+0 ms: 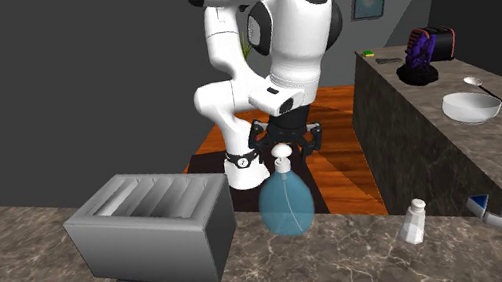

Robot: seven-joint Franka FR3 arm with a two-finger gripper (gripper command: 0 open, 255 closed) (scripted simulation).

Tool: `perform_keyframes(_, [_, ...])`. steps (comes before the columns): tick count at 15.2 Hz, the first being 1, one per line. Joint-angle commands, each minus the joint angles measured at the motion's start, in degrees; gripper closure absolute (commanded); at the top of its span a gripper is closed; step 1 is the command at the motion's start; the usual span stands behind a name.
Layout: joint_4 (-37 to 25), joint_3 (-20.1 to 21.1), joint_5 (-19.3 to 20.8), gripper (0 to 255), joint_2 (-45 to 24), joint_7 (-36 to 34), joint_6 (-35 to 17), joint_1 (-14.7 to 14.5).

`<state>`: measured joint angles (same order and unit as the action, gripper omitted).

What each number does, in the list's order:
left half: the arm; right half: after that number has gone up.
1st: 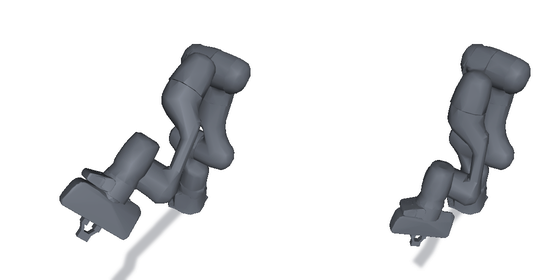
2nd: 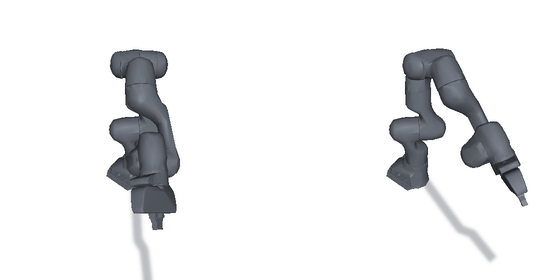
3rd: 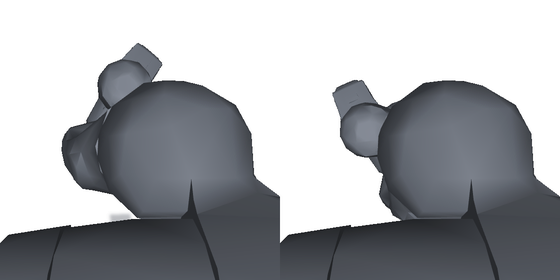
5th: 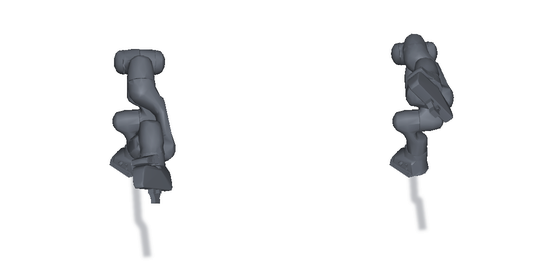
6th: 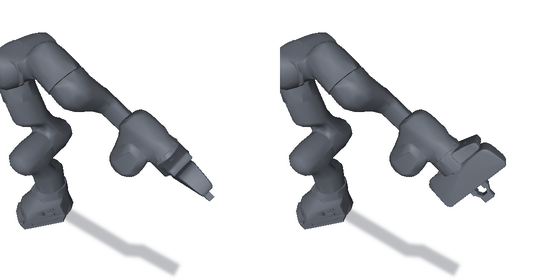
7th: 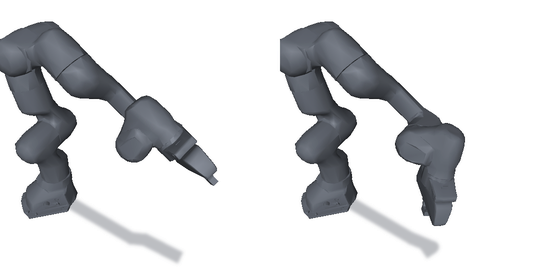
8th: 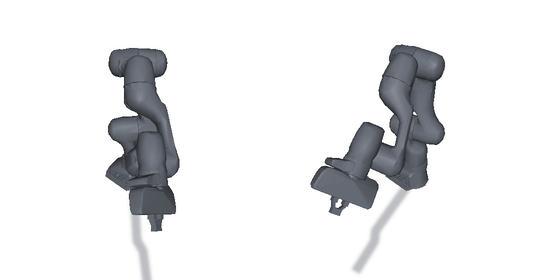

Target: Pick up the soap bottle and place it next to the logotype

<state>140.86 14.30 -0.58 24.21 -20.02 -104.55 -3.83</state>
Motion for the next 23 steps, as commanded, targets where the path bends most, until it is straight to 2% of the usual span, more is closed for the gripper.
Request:
perform_keyframes(1, [0.45, 0.03, -0.01, 0, -0.04, -0.04, -0.54, -0.02])
perform_keyframes(7, [0.44, 0.04, -0.01, 0, -0.04, -0.04, -0.53, -0.01])
perform_keyframes(8, [0.44, 0.04, -0.01, 255, -0.04, -0.04, -0.53, -0.01])
perform_keyframes(17, [0.45, 0.04, -0.01, 255, -0.04, -0.04, -0.54, -0.01])
perform_keyframes(23, [-3.1, -0.37, -0.03, 255, 1.37, 0.47, 4.39, 0.01])
